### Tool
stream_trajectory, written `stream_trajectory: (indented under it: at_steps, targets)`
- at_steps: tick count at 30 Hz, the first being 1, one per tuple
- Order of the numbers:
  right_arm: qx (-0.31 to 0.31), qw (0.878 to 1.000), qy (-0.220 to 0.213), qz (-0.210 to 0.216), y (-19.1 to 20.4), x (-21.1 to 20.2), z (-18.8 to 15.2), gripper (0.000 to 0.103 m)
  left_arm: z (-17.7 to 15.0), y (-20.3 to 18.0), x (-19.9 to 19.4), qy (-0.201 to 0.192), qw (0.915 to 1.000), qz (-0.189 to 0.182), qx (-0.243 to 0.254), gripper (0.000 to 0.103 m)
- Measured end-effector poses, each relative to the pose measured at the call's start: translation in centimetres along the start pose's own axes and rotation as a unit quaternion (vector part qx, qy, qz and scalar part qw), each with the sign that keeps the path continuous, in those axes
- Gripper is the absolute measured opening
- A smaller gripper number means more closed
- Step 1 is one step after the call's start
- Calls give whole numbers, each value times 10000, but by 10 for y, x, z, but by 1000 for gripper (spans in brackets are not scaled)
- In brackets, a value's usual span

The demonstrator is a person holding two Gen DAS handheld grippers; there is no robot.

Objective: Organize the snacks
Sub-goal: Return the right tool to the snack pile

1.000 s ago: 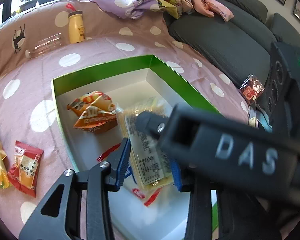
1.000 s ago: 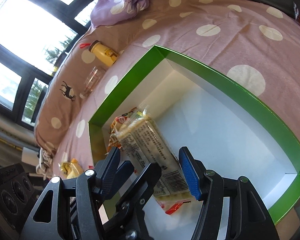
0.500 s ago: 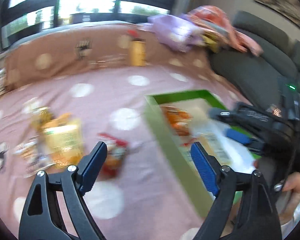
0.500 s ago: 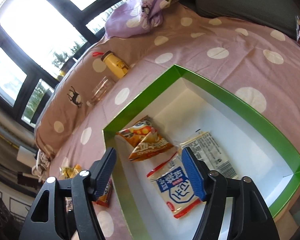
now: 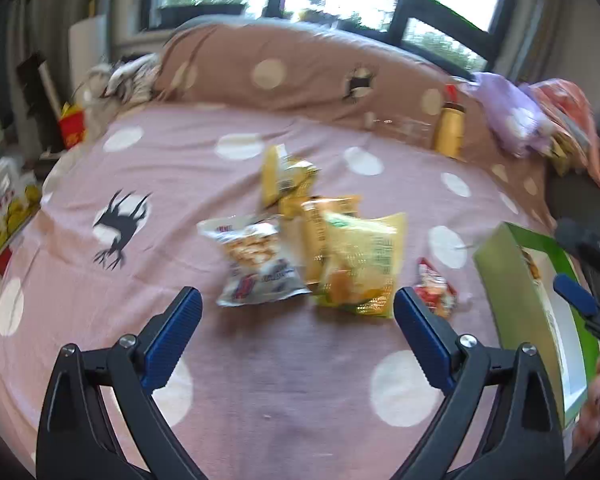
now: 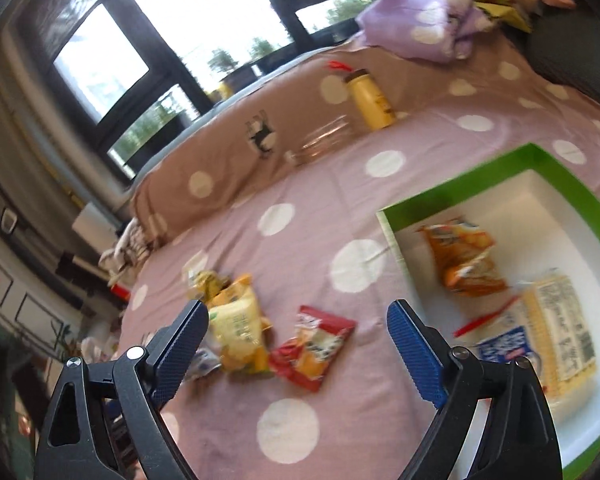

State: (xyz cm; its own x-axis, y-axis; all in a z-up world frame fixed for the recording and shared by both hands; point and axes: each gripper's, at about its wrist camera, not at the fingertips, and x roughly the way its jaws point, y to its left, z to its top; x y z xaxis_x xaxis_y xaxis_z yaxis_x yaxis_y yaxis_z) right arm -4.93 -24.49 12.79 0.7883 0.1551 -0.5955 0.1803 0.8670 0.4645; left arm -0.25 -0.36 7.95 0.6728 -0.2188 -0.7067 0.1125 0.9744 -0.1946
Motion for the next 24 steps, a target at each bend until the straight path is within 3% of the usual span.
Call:
stream_trajectory:
  at_steps: [8,12,24]
  targets:
    - [-638,9968,261,-411,31,31,-18,92,4,27,0,3,9994,109,-315,97]
    - [-626,9960,447,-460,30,40,-23,92,6,36,0,5,9993,185,-338,97]
    - [-738,9938,612,-560,39,58,-32,92,7,44,5,179,9987,-81,-472,97]
